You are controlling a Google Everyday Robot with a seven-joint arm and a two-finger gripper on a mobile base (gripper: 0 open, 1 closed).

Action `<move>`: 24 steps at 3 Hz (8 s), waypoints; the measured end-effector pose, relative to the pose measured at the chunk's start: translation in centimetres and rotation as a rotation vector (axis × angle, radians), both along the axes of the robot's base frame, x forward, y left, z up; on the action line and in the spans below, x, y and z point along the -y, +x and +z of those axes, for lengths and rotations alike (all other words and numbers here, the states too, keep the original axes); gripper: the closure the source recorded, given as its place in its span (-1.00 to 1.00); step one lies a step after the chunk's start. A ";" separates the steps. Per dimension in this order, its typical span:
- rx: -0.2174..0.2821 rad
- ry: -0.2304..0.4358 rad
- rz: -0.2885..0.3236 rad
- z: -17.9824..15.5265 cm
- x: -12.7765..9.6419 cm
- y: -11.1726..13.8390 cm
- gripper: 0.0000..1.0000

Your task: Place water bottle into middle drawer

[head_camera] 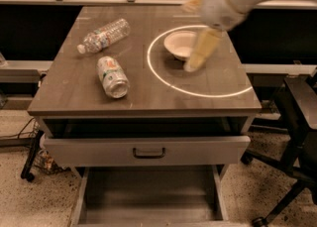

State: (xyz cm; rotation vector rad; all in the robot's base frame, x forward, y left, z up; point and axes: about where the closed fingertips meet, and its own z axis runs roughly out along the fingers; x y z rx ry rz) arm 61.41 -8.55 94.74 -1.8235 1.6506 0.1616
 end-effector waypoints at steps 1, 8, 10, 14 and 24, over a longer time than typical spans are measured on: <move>0.010 0.069 0.052 -0.8 -6.5 4.6 -1.00; -0.013 0.161 0.030 -4.1 -22.7 16.9 -1.00; -0.027 -0.048 0.071 -8.5 -24.0 18.2 -1.00; -0.050 -0.088 0.142 -9.3 -25.9 17.3 0.43; 0.076 -0.071 -0.200 6.0 -3.5 -6.7 1.00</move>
Offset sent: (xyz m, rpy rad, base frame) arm 0.1240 0.1990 -0.0023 0.2483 0.0092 0.0888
